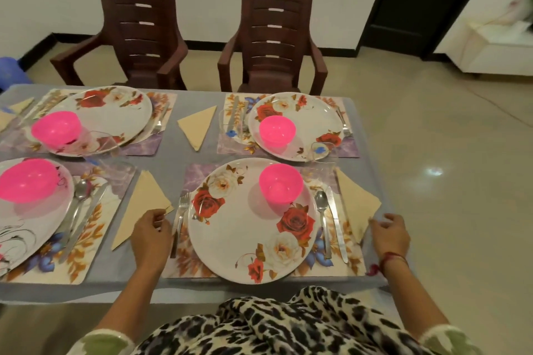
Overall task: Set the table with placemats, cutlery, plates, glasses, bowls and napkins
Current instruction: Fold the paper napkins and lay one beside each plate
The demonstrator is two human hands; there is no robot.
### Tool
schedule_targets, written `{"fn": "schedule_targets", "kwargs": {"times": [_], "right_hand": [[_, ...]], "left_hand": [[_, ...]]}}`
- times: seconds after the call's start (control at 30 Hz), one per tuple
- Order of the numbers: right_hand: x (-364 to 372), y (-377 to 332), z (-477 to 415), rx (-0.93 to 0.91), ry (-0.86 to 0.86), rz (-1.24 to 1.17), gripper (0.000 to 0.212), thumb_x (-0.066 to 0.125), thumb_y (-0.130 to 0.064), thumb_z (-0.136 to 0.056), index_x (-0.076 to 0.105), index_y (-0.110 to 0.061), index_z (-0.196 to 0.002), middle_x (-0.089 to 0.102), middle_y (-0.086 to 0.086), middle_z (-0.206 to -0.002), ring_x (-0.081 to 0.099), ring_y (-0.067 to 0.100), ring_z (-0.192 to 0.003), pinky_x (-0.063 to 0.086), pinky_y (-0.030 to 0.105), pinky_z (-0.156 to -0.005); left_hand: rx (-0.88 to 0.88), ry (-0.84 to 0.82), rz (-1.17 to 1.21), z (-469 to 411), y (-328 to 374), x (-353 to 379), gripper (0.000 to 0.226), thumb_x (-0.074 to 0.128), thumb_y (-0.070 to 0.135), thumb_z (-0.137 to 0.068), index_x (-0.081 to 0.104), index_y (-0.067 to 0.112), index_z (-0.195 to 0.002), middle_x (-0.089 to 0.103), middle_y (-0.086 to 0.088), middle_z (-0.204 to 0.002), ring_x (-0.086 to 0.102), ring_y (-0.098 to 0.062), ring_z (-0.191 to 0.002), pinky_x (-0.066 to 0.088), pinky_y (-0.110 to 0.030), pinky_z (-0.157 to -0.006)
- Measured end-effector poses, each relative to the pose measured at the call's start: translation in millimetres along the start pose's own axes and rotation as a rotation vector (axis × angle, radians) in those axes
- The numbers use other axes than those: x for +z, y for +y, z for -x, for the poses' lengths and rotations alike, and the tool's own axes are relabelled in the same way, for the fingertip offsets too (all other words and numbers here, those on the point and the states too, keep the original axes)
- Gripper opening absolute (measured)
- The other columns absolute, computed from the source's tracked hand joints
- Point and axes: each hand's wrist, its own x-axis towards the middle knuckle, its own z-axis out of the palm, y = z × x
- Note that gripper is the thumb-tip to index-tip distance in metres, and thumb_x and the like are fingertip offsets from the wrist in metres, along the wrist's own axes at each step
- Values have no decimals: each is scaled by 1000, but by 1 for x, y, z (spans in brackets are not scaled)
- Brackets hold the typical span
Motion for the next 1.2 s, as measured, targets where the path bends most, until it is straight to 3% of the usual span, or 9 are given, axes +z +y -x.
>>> {"fn": "schedule_targets", "kwargs": {"times": [0.2, 0.47, 0.6, 0.67, 0.77, 0.83, 0.93, 1.07, 1.2], "right_hand": [[5, -12, -34, 139, -72, 71, 65, 73, -26, -80, 41, 0, -129, 51, 25, -130, 50, 41, -117, 42, 45, -93], [29, -17, -37, 153, -73, 180, 43, 67, -21, -81, 50, -3, -116, 60, 20, -117, 57, 39, -105, 47, 42, -85], [33, -17, -40, 170, -107, 72, 7, 62, -13, -80, 64, -8, -77, 64, 15, -86, 61, 35, -85, 49, 38, -74], [32, -17, -44, 131, -89, -34, 18, 62, -12, -79, 57, -14, -62, 59, 11, -78, 60, 34, -81, 49, 37, -73], [27, -18, -46, 138, -63, -147, 10, 65, -13, -79, 60, -9, -87, 62, 12, -93, 60, 35, -95, 47, 34, -75], [24, -16, -45, 164, -72, -164, 45, 73, -16, -76, 51, -8, -115, 57, 14, -116, 56, 35, -104, 46, 38, -82], [23, -13, -37, -47, 55, 90, 63, 74, -24, -77, 42, -11, -130, 40, 17, -133, 46, 39, -115, 43, 45, -91], [37, -12, -23, -544, -22, 407, 44, 63, -33, -86, 56, -10, -122, 47, 13, -129, 49, 31, -113, 45, 40, -91], [48, -17, -21, -592, -142, 695, 24, 45, -20, -94, 58, -9, -111, 58, 12, -112, 56, 29, -98, 47, 35, -81]], "left_hand": [[16, -24, 21, 0, 3, 4, 26, 55, 7, -92, 59, 2, -117, 62, -20, -114, 59, -33, -102, 47, -42, -83], [-13, -48, 31, 8, 5, 10, 28, 56, 14, -93, 59, 5, -118, 64, -17, -113, 60, -31, -99, 48, -44, -82], [-32, -54, 53, 8, 8, 12, 28, 56, 17, -93, 60, 6, -118, 64, -17, -112, 60, -30, -97, 52, -46, -82], [-23, -52, 52, 7, 11, 13, 28, 56, 17, -93, 60, 5, -118, 64, -17, -113, 60, -31, -98, 49, -44, -82], [-27, -51, 42, 6, 11, 14, 27, 56, 17, -93, 60, 6, -118, 63, -17, -115, 60, -32, -101, 48, -44, -82], [-39, -54, 46, 4, 10, 14, 27, 57, 19, -92, 60, 10, -117, 63, -15, -115, 60, -32, -98, 53, -49, -79], [-42, -37, 44, 4, 10, 14, 28, 57, 20, -92, 60, 8, -118, 63, -16, -116, 60, -33, -100, 52, -48, -82], [-28, -30, 48, 6, 12, 14, 30, 56, 18, -93, 59, 5, -120, 62, -17, -119, 58, -33, -105, 48, -47, -86], [-13, -21, 41, 7, 12, 10, 29, 55, 15, -93, 58, 6, -121, 60, -18, -120, 57, -34, -106, 46, -46, -87]]}}
